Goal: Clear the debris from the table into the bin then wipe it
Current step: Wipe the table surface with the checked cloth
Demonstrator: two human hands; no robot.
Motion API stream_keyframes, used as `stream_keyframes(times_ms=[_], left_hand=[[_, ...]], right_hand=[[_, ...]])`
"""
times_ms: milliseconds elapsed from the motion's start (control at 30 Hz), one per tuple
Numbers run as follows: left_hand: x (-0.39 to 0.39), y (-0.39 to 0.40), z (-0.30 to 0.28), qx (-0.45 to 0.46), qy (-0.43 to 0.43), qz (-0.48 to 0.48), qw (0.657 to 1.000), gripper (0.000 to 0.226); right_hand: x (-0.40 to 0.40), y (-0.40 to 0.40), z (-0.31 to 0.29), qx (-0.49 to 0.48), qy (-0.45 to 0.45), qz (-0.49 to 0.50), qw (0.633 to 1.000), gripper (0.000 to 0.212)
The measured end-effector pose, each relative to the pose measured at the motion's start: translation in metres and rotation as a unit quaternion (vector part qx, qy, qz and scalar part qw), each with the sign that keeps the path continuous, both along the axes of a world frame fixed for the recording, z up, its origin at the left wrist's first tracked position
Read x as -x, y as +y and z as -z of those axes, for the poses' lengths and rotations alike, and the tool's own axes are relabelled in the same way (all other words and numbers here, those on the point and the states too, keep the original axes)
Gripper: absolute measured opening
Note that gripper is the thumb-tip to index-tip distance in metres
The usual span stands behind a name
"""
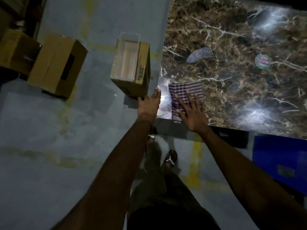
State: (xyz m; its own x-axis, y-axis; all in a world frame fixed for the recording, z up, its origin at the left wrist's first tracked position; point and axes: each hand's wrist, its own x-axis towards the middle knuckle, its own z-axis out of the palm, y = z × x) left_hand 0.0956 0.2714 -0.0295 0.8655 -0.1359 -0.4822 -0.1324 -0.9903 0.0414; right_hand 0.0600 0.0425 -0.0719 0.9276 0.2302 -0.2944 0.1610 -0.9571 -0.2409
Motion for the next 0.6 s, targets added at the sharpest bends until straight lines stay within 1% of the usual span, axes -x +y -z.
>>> stream_keyframes(times_ms=[100,167,233,333,400,433,500,600], left_hand=[[-0.003,0.000,0.001,-0.010,0.017,0.002,1.000,0.114],[-0.005,0.001,0.001,-0.014,0.037,0.000,0.999,0.110],[-0.006,0.001,-0.001,-0.010,0.049,0.000,0.999,0.113],[-0.006,-0.001,-0.004,0.005,0.064,-0.013,0.998,0.123],[-0.006,-0.006,-0.009,-0.020,0.068,-0.005,0.997,0.127],[-0.007,-0.009,-0.011,-0.033,0.069,0.000,0.997,0.127],[-0.007,-0.010,-0.014,-0.044,0.063,0.004,0.997,0.125],[-0.007,-0.012,-0.017,-0.050,0.066,0.000,0.997,0.119]], right_hand=[[-0.026,0.012,0.004,-0.019,-0.006,0.109,0.994,0.062],[-0.037,0.036,0.010,-0.020,-0.018,0.133,0.991,0.062],[-0.030,0.052,0.016,-0.019,-0.043,0.092,0.995,0.062],[0.002,0.040,0.017,-0.019,-0.053,-0.026,0.998,0.060],[0.014,0.013,0.013,-0.013,-0.051,-0.056,0.997,0.061],[0.015,-0.001,0.011,-0.011,-0.051,-0.050,0.997,0.061],[0.010,-0.015,0.009,-0.010,-0.038,0.009,0.999,0.062],[-0.012,0.010,0.010,-0.028,-0.032,0.123,0.991,0.064]])
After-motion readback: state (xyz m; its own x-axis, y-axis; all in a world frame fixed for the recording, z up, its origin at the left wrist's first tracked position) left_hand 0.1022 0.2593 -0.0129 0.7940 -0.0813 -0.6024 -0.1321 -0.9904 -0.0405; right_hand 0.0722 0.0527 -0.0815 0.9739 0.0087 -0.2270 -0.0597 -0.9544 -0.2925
